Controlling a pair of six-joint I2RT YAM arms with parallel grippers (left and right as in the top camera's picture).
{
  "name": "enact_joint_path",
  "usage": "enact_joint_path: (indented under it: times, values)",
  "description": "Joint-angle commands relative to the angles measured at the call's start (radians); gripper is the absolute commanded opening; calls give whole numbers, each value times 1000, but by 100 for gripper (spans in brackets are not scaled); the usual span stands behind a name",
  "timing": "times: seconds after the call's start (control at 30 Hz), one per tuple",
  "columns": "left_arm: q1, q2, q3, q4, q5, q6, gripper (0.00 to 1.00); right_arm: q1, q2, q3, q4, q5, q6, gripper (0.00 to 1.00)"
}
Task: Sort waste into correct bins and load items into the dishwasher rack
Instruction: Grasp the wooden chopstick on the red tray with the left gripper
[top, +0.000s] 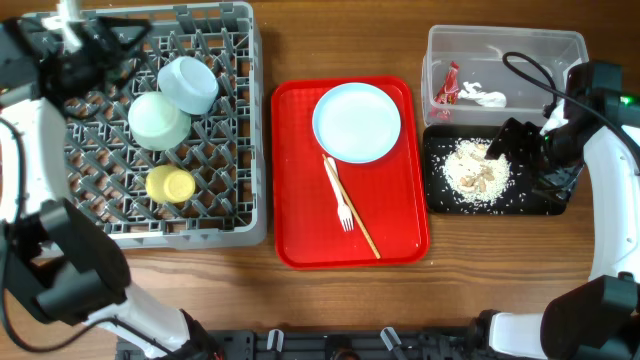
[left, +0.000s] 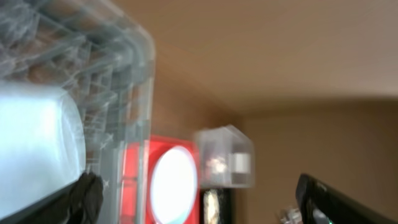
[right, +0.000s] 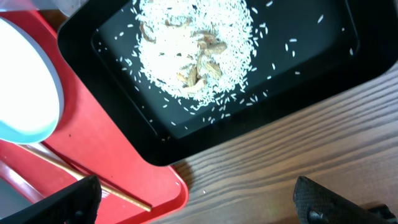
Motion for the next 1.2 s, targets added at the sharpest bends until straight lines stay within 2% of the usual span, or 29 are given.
enact_joint_path:
  times: [0.0, 0.17, 0.3, 0.43, 0.57, 0.63, 0.7, 0.77, 1.0, 1.07, 1.1, 1.17]
  values:
    - [-235, -127, -6, -196, -543, 56, 100, 0, -3, 12, 1, -15, -20, 100]
    - [-632, -136, -7, -421, -849, 55, 100, 0, -3, 12, 1, -15, -47, 100]
    - [-829, -60, -14, -514, -863, -131, 100, 0, -3, 12, 5, -15, -47, 100]
    - [-963, 47, -90, -506, -919, -275, 100, 0, -3, 12, 5, -15, -71, 100]
    - [-1052, 143, -106, -422, -921, -274, 93, 0, -3, 12, 5, -15, -72, 100]
    - [-1088, 182, -106, -361, -956, -274, 82, 0, -3, 12, 5, -15, -72, 100]
    - [-1107, 204, -106, -329, -996, -274, 77, 0, -3, 12, 5, -15, -72, 100]
    - [-1118, 220, -106, -326, -1006, -274, 67, 0, -3, 12, 5, -15, -72, 100]
    - [-1123, 291, -107, -333, -1006, -274, 66, 0, -3, 12, 5, -15, -72, 100]
    - [-1123, 291, -107, -339, -1005, -274, 37, 0, -3, 12, 4, -15, -72, 100]
    - [-1122, 291, -107, -345, -1005, -274, 26, 0, -3, 12, 4, -15, -72, 100]
    - [-1120, 291, -107, -354, -1005, -274, 19, 0, -3, 12, 4, -15, -72, 100]
